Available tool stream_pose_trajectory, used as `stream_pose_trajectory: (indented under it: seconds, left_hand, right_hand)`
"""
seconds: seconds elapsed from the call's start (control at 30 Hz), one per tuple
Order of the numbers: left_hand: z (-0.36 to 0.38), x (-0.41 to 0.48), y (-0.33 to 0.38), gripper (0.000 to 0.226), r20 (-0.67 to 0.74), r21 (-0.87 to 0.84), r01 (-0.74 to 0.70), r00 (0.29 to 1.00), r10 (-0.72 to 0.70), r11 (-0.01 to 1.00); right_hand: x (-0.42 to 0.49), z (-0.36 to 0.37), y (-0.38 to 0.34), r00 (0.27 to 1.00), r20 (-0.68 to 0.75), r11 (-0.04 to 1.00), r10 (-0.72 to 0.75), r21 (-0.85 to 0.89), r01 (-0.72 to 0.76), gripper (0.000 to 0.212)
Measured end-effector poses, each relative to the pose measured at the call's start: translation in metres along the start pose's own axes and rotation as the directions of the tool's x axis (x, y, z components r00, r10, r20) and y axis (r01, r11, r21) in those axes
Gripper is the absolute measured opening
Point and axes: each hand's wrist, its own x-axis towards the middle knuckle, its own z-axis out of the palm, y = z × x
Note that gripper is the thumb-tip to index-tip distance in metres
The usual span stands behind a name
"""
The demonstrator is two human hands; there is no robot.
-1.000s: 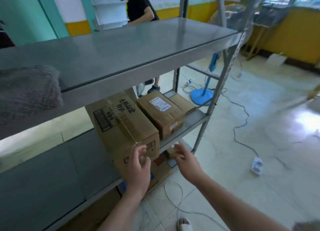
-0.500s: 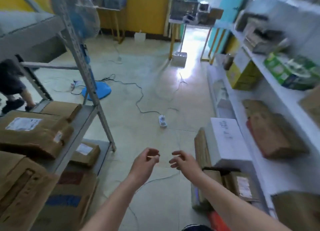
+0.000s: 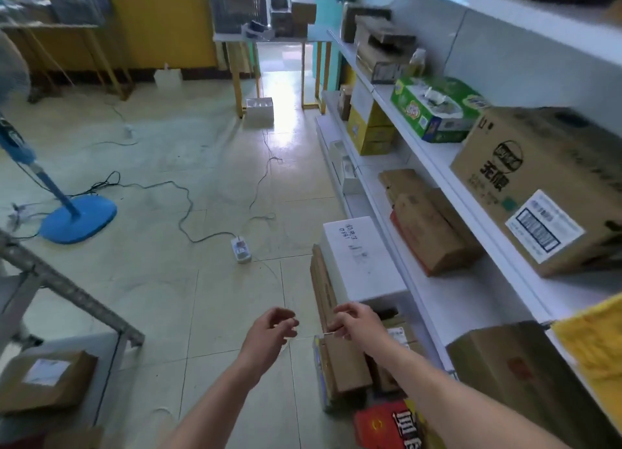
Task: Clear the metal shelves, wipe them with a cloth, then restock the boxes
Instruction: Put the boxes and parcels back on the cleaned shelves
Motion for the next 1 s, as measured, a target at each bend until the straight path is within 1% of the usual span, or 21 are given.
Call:
stream_pose_trajectory:
  seconds: [0.07, 0.17, 0.27, 0.4, 0.5, 0.53, 0.6, 0.63, 0.67, 0.73, 0.8, 0.87, 0.93, 0.97, 1.0]
  left_hand:
    - [0.025, 0.018, 0.013, 0.011, 0.044, 0.046, 0.013, 0.999, -0.015, 0.999]
    - [0.061, 0.054, 0.027, 0.011, 0.129, 0.112, 0.031, 0.991, -0.045, 0.993]
    - [0.085, 0.093, 0.031, 0.011, 0.189, 0.209, 0.056, 0.977, -0.097, 0.976]
    - [0.112, 0.154, 0.029, 0.013, 0.241, 0.306, 0.103, 0.953, -0.182, 0.946]
    - [0.125, 0.210, 0.022, 0.014, 0.237, 0.351, 0.156, 0.939, -0.248, 0.923]
    - [0.131, 0.236, 0.014, 0.013, 0.235, 0.391, 0.171, 0.931, -0.278, 0.904]
    - [0.142, 0.279, 0.003, 0.011, 0.235, 0.451, 0.160, 0.928, -0.289, 0.878]
    - [0.152, 0.309, -0.009, 0.012, 0.248, 0.477, 0.162, 0.918, -0.308, 0.864]
    - [0.154, 0.321, -0.011, 0.014, 0.245, 0.479, 0.166, 0.918, -0.313, 0.862]
    - [0.171, 0.384, -0.037, 0.018, 0.239, 0.497, 0.216, 0.897, -0.372, 0.840]
    - [0.180, 0.428, -0.054, 0.019, 0.231, 0.510, 0.251, 0.881, -0.412, 0.823]
    - [0.193, 0.464, -0.075, 0.015, 0.217, 0.529, 0.266, 0.876, -0.431, 0.806]
    - [0.208, 0.498, -0.105, 0.021, 0.215, 0.586, 0.243, 0.873, -0.438, 0.773]
    - [0.215, 0.506, -0.118, 0.026, 0.226, 0.596, 0.256, 0.856, -0.465, 0.761]
    - [0.223, 0.512, -0.131, 0.031, 0.247, 0.574, 0.299, 0.825, -0.509, 0.763]
  right_hand:
    - [0.011, -0.029, 0.006, 0.999, -0.037, 0.998, 0.010, 0.058, -0.008, 0.015]
    - [0.032, -0.070, 0.018, 0.997, -0.070, 0.998, 0.016, 0.067, -0.011, 0.015]
    - [0.055, -0.102, 0.031, 0.989, -0.128, 0.992, 0.069, 0.118, -0.054, 0.015]
    - [0.098, -0.127, 0.061, 0.967, -0.178, 0.975, 0.184, 0.161, -0.156, 0.016]
    - [0.143, -0.139, 0.078, 0.947, -0.197, 0.962, 0.253, 0.158, -0.224, 0.017]
    - [0.166, -0.140, 0.089, 0.935, -0.198, 0.951, 0.294, 0.162, -0.265, 0.016]
    - [0.205, -0.141, 0.104, 0.909, -0.218, 0.928, 0.356, 0.196, -0.316, 0.015]
    - [0.231, -0.139, 0.122, 0.886, -0.240, 0.912, 0.396, 0.217, -0.349, 0.016]
    - [0.239, -0.137, 0.124, 0.877, -0.251, 0.908, 0.409, 0.209, -0.363, 0.018]
    - [0.294, -0.139, 0.147, 0.849, -0.246, 0.883, 0.468, 0.173, -0.436, 0.025]
    - [0.334, -0.148, 0.161, 0.839, -0.248, 0.875, 0.484, 0.129, -0.467, 0.034]
    - [0.376, -0.158, 0.182, 0.829, -0.285, 0.871, 0.480, 0.045, -0.489, 0.047]
    - [0.424, -0.165, 0.211, 0.815, -0.340, 0.849, 0.469, -0.082, -0.523, 0.060]
    - [0.441, -0.169, 0.221, 0.804, -0.352, 0.826, 0.480, -0.128, -0.549, 0.066]
    - [0.458, -0.172, 0.235, 0.788, -0.359, 0.802, 0.500, -0.151, -0.577, 0.072]
